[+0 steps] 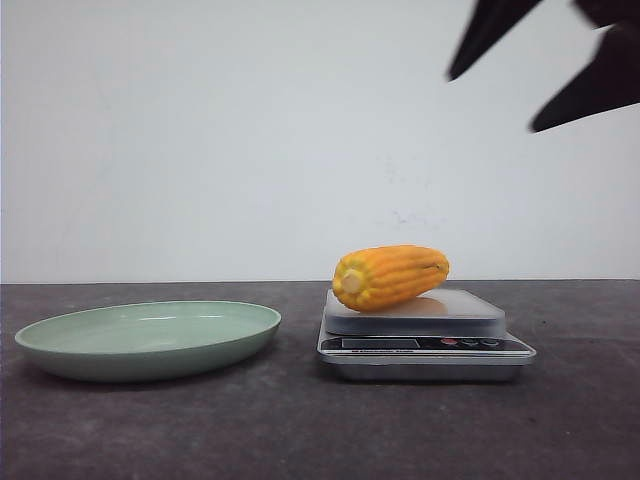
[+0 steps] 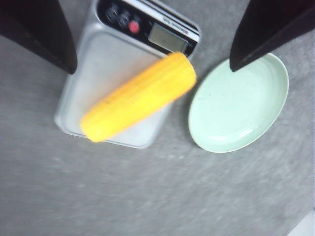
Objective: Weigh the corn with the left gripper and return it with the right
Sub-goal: 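Lower the right gripper onto the corn on the scale and grasp it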
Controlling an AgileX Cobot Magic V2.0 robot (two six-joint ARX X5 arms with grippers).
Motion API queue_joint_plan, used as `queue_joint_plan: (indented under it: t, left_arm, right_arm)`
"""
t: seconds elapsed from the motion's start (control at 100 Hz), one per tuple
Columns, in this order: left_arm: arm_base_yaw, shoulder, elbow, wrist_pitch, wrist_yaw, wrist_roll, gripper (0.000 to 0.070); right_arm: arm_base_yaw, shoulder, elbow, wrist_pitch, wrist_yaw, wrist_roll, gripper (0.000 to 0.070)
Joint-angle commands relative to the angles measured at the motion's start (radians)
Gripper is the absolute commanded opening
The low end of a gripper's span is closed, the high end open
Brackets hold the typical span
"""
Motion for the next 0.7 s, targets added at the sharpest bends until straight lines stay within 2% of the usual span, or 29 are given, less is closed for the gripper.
queue_joint_plan:
  t: [0.0, 0.1, 0.37, 0.69]
  left_arm:
    - [-0.005, -0.042, 0.015, -0.009, -0.005, -0.058, 0.0431]
    - [-0.004, -0.106, 0.012, -0.042, -0.005, -0.078, 0.0430]
    - [-0.003, -0.186, -0.023, -0.077, -0.005, -0.104, 0.0429]
    - [-0.004, -0.190, -0.178, -0.077, 0.026, -0.104, 0.0429]
  right_arm:
    - [0.041, 0.069, 0.043, 0.016, 0.049, 0.019, 0.0640]
    - [0.087, 0.166, 0.091, 0.020, 0.126, 0.019, 0.0700]
    - [0.116, 0.395, 0.185, 0.038, 0.203, 0.042, 0.0700]
    - [0.119, 0.536, 0.192, 0.112, 0.230, 0.116, 0.0700]
